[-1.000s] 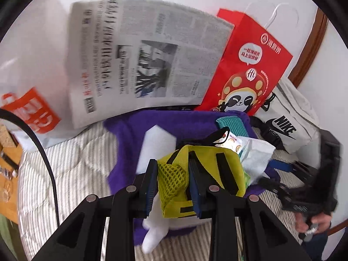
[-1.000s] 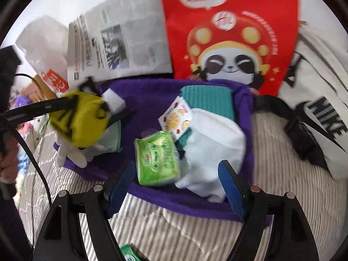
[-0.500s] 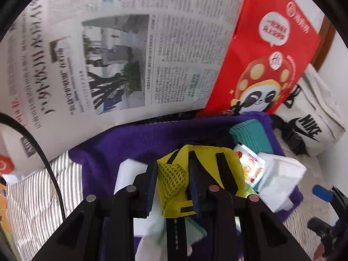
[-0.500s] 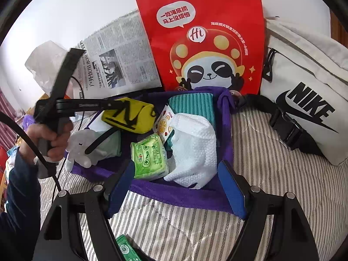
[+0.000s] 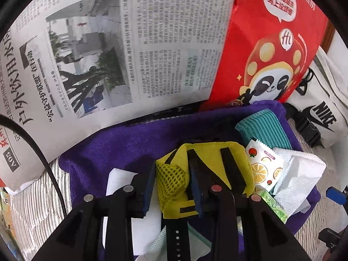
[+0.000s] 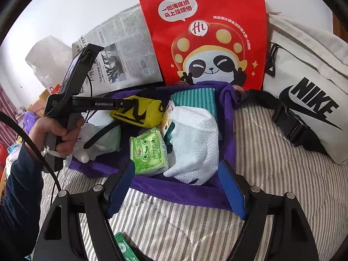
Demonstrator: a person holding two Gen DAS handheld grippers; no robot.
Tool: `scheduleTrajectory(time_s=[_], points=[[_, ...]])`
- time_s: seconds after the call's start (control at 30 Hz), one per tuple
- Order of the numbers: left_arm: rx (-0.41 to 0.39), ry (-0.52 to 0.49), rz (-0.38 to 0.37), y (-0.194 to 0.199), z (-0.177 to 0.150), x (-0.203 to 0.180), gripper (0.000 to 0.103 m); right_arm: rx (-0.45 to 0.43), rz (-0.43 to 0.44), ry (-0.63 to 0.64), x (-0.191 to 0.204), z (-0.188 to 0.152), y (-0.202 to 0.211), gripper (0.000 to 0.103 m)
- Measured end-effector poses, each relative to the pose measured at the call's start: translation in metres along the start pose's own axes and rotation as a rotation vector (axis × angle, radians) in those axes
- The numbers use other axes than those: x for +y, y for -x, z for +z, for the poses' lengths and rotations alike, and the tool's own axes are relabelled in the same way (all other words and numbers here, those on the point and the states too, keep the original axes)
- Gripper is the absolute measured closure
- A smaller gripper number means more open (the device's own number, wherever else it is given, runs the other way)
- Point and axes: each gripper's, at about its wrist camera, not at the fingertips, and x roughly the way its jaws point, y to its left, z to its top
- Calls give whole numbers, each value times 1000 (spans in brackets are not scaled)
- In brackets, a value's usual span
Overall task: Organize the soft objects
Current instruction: 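Release the yellow mesh bag with the left tool while the right tool moves off, then grasp the long green packet on the bed with the right tool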
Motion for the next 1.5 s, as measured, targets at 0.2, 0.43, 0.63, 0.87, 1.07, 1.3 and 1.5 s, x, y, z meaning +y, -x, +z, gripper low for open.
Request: scheduleTrajectory(time_s=[0.2, 0.43, 0.63, 0.87, 1.07, 1.3, 1.5], points=[[12, -33, 29, 4, -1, -13, 47, -11, 10, 14, 6, 0, 8, 25], [4, -15, 30, 30, -2, -9, 46, -13, 23, 19, 17, -5, 19, 25], [-18, 13, 35, 63, -15, 4, 46, -10, 7, 21, 25, -16, 34, 25], [-41, 14, 25, 100, -57, 14, 46, 27, -30, 31, 35, -40, 53, 25], [-65, 17, -15, 123, -91, 7, 46, 90, -40, 68, 41, -77, 57, 24], [-74, 9, -51, 148, -140, -1, 46, 180, -14, 136, 55, -121, 43, 24], [-60, 27, -88, 151, -184, -6, 46, 208, -124, 291, 78, -149, 30, 24]])
